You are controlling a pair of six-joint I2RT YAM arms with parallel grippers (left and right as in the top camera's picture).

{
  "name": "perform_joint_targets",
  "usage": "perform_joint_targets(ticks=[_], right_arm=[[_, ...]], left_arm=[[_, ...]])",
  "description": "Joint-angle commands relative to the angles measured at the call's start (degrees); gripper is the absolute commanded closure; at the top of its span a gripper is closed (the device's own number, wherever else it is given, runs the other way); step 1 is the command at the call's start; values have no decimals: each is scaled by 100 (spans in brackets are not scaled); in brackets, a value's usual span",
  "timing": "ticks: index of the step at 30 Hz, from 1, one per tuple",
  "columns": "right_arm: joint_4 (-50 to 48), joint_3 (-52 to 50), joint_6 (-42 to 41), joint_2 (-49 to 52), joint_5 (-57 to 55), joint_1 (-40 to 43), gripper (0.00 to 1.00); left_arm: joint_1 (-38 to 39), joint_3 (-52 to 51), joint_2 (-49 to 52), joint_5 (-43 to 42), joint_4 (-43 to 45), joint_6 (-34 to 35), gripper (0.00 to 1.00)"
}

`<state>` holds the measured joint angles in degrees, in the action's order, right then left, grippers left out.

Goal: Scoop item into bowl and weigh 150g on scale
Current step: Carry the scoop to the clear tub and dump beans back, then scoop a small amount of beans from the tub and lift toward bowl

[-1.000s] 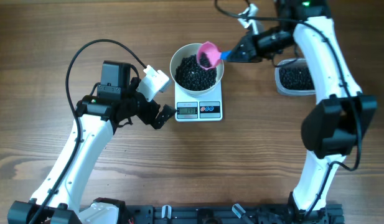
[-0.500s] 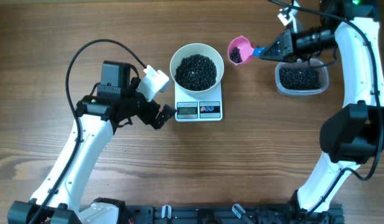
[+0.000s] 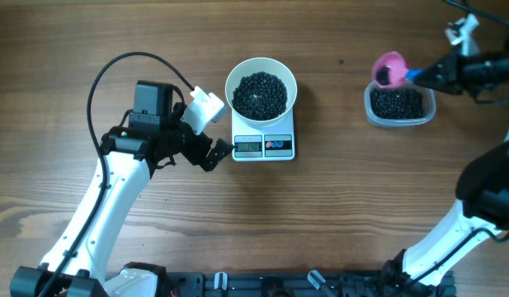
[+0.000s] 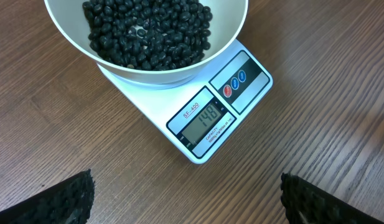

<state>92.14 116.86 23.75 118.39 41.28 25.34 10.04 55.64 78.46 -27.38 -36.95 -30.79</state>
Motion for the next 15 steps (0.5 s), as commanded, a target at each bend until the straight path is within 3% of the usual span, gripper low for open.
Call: perform_joint_targets(ticks=[1, 8, 15], right_arm=[[4, 140, 151, -175, -767, 330, 96], [-85, 140, -459, -236, -2210, 7, 95], [-146, 140, -1241, -269, -4334, -1519, 96]], left_arm=[[-20, -24, 9, -109, 4, -31, 0], [-20, -24, 9, -109, 4, -31, 0], [-20, -24, 9, -109, 4, -31, 0]])
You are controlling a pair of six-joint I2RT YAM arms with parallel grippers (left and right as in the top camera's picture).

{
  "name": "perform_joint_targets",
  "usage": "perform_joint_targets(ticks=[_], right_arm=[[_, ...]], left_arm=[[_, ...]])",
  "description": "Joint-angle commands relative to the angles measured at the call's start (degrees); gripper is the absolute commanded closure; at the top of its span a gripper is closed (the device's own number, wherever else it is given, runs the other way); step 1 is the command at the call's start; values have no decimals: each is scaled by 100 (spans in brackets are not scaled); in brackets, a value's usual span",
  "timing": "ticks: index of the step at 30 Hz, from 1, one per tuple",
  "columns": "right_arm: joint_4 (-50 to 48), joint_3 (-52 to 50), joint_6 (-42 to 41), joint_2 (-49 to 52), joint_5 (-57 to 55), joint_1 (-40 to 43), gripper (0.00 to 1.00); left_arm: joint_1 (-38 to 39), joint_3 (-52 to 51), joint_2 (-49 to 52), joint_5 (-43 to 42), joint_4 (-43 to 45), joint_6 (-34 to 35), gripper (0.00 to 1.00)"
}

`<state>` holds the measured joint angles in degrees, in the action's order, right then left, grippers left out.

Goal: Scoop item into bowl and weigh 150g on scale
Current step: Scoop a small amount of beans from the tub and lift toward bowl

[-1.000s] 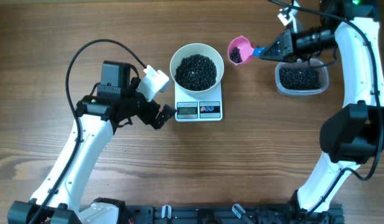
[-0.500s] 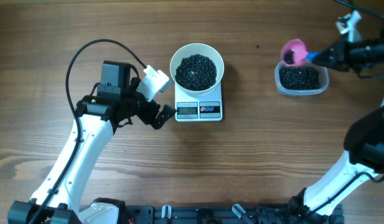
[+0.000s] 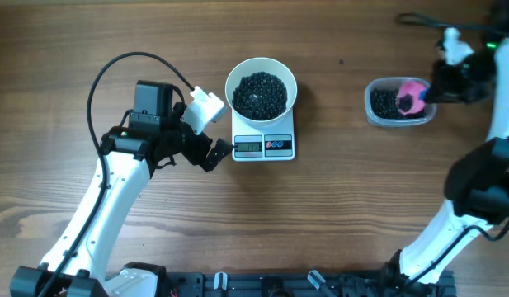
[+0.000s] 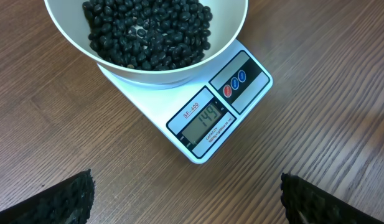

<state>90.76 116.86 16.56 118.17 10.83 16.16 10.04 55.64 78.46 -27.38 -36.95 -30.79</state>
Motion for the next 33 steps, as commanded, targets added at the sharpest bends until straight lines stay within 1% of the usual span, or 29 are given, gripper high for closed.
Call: perform_joint_targets(ticks=[1, 3, 5, 9, 13, 18, 22, 24, 26, 29, 31, 33], right_arm=[[-7, 140, -616, -247, -1506, -750, 96], [-4, 140, -791, -258, -1904, -1058, 95], [-11, 140, -769, -258, -1849, -1200, 96], [-31, 140, -752, -258, -1582, -1095, 96], [-90, 140, -754, -258, -1550, -933, 96], [-254, 140, -916, -258, -1755, -1093, 96], [-284, 140, -682, -258, -1657, -1126, 96], [-284, 140, -407, -258, -1298, -1021, 96], [-267, 140, -44, -258, -544, -804, 96], [-203, 140, 205, -258, 356, -356, 96], [-87, 140, 496, -258, 1145, -15, 96], [26, 140, 599, -258, 1644, 227, 96]], left_arm=[[-20, -24, 9, -109, 2, -31, 0], [-20, -24, 9, -109, 2, -31, 0], [-20, -24, 9, -109, 4, -31, 0], [-20, -24, 9, -109, 4, -31, 0], [-20, -24, 9, -109, 4, -31, 0], [-20, -24, 9, -109, 4, -31, 0], [-20, -24, 9, -109, 2, -31, 0], [-20, -24, 9, -109, 2, -31, 0], [-20, -24, 9, -109, 4, -31, 0], [-20, -24, 9, -109, 2, -31, 0], [-20, -24, 9, -109, 4, -31, 0], [-20, -24, 9, -109, 4, -31, 0]])
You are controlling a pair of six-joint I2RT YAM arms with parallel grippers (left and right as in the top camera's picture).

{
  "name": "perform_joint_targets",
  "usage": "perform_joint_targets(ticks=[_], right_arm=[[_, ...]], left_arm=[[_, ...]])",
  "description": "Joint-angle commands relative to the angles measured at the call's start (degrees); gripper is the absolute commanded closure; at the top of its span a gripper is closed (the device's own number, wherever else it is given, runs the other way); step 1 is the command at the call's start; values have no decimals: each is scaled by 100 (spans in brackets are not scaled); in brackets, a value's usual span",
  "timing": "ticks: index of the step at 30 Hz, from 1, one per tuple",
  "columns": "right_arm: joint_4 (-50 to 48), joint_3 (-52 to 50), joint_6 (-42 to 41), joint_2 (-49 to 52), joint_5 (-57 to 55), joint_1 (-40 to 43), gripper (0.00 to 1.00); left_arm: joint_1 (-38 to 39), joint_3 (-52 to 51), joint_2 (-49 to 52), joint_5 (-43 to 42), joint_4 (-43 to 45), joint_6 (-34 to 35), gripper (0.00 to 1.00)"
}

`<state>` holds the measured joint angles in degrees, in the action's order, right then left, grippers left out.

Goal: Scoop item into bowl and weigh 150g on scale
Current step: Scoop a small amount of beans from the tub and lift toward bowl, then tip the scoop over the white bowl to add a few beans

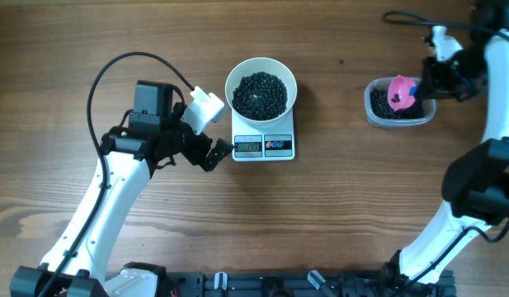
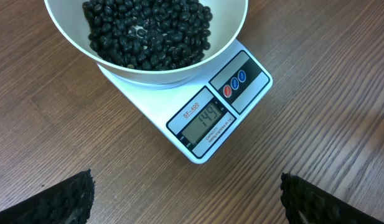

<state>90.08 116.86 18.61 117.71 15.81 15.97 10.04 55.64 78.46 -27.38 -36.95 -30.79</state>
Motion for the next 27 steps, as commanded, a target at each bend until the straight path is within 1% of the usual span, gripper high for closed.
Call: perform_joint_targets(ticks=[1, 5, 9, 13, 18, 23, 27], right_arm=[[114, 140, 393, -212, 1285, 284, 96], [153, 142, 544, -212, 1845, 249, 96], [125, 144, 509, -212, 2527, 184, 96], [-221, 144, -199, -212, 2492, -221, 96], [-634, 160, -533, -212, 2472, -1012, 96], [-970, 446, -855, -212, 2437, -1764, 96], [-1279, 481, -1134, -212, 1937, -2341, 96]], left_arm=[[-20, -24, 9, -109, 4, -31, 0], [-20, -24, 9, -109, 4, -31, 0], [-20, -24, 9, -109, 4, -31, 0], [-20, -24, 9, -109, 2, -31, 0], [-20, -24, 9, -109, 4, -31, 0], [-20, -24, 9, -109, 4, -31, 0], [-20, -24, 9, -109, 2, -31, 0]])
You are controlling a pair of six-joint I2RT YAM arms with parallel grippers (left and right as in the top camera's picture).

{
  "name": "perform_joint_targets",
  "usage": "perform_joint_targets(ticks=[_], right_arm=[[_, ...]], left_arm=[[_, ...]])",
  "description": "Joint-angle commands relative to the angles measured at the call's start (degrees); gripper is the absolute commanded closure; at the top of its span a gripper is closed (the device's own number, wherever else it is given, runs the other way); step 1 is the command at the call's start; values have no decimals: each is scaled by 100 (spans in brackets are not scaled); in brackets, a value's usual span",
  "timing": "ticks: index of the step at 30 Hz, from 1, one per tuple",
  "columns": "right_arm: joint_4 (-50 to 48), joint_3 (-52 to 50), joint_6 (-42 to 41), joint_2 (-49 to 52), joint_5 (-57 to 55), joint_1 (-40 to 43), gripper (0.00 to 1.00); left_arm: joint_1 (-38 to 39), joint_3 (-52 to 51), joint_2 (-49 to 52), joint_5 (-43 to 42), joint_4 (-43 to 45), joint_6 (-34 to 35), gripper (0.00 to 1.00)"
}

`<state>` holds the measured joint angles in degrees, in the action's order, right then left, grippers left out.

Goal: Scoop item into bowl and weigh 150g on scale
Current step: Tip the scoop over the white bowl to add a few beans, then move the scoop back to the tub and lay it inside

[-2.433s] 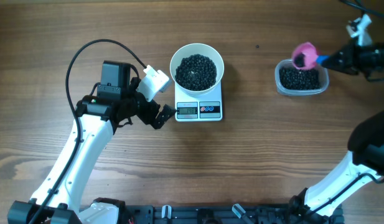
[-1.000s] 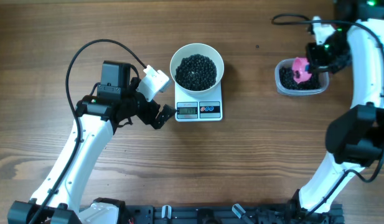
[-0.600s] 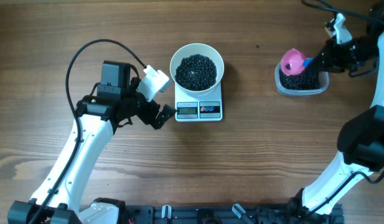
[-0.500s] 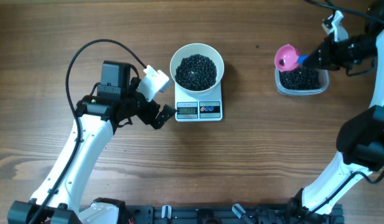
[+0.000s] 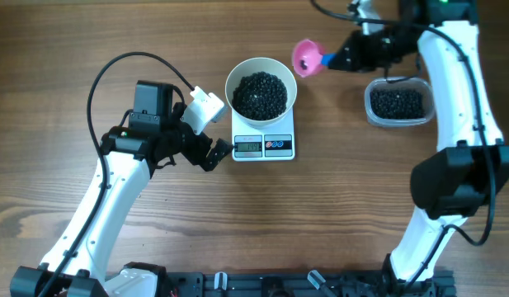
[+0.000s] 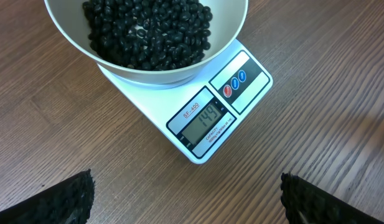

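A white bowl [image 5: 261,91] [image 6: 154,71] heaped with black beans stands on the white scale [image 5: 264,146] [image 6: 207,118], whose display reads 149. My left gripper [image 5: 211,153] [image 6: 187,199] stands open just left of the scale with nothing between its fingers. High at the back, my right gripper [image 5: 343,56] is shut on the blue handle of a pink scoop [image 5: 305,57], which hangs just right of the bowl's rim. Whether the scoop carries beans cannot be made out.
A clear plastic tub [image 5: 397,103] of black beans sits at the right of the table. The left arm's black cable [image 5: 122,66] loops over the table at the left. The right arm [image 5: 460,99] reaches along the right side.
My right gripper has moved with the pink scoop from over the bean tub leftward to just right of the bowl. The scale still reads 149. The left arm has not moved.
The scoop was held above the tub's left edge while the scale read 148. Then it was down in the tub and the reading stood at 149. It stayed in the tub at the last look, and now it is beside the bowl.
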<state>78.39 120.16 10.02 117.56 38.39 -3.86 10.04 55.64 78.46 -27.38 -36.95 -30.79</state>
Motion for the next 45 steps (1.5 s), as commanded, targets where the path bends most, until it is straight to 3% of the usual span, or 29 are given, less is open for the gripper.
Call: perform_joint_targets(ticks=[1, 7, 14, 20, 36, 41, 45], right_arm=[[-151, 151, -273, -197, -549, -533, 96], [-420, 151, -385, -197, -1639, -1346, 96], [-848, 151, -444, -197, -4103, -2470, 96], [-990, 151, -437, -197, -5421, -3012, 96], [-1303, 151, -422, -197, -5447, -3101, 96], [-1322, 151, -881, -210, -5355, -2896, 96], [-1375, 151, -1211, -328, -4653, -2551, 96]], left_arm=[[-20, -24, 9, -109, 2, -31, 0], [-20, -24, 9, -109, 4, -31, 0], [-20, -24, 9, -109, 2, -31, 0], [-20, -24, 9, -109, 2, -31, 0], [-20, -24, 9, -109, 2, -31, 0], [-20, -24, 9, -109, 2, -31, 0], [-20, -24, 9, -109, 4, -31, 0]])
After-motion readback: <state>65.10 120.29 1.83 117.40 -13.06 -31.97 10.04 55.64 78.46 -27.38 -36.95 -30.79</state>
